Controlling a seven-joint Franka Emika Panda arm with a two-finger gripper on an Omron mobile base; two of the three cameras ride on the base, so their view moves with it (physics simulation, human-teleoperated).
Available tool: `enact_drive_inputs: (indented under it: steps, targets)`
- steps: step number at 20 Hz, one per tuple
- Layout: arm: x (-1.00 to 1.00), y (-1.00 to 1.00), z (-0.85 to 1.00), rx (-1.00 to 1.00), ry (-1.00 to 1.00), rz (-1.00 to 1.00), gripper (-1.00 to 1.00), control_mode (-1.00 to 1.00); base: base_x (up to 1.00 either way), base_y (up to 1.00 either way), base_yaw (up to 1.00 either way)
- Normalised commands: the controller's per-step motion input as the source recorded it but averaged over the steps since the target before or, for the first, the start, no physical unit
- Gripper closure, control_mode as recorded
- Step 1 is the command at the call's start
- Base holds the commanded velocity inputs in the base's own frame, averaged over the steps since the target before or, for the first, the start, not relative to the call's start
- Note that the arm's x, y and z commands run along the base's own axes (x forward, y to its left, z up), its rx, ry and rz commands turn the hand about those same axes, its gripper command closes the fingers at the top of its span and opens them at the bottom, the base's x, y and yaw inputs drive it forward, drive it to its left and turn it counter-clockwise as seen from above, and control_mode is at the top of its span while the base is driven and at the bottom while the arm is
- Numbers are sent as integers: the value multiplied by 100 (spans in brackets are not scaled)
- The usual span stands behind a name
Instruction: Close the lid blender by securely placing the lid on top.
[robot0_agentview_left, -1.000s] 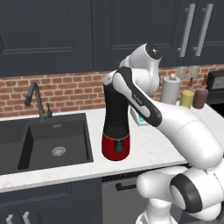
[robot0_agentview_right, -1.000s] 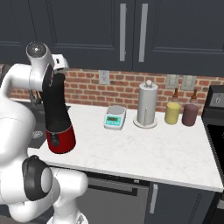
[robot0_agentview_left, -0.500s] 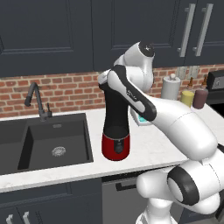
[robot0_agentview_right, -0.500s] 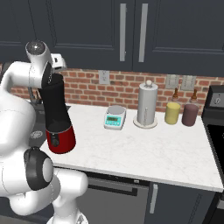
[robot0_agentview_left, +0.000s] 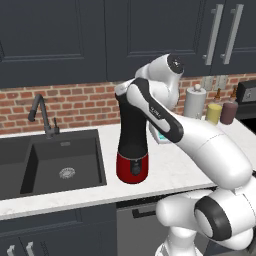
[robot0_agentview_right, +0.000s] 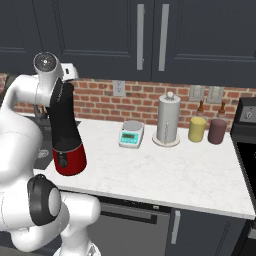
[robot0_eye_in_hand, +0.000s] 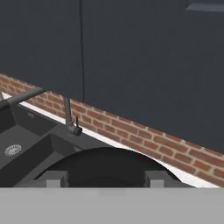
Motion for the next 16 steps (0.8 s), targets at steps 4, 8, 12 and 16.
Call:
enact_drive_inputs:
  steps: [4, 8, 12, 16]
  targets:
    - [0, 0, -28, 0, -6, 0, 100, -100, 0, 0, 0]
    - [0, 8, -40, 0, 0, 0, 100, -100, 0, 0, 0]
    - [-3, 0, -34, 0, 1, -5, -100, -100, 0, 0, 0]
    - [-19, 0, -19, 0, 2, -10, -100, -100, 0, 0, 0]
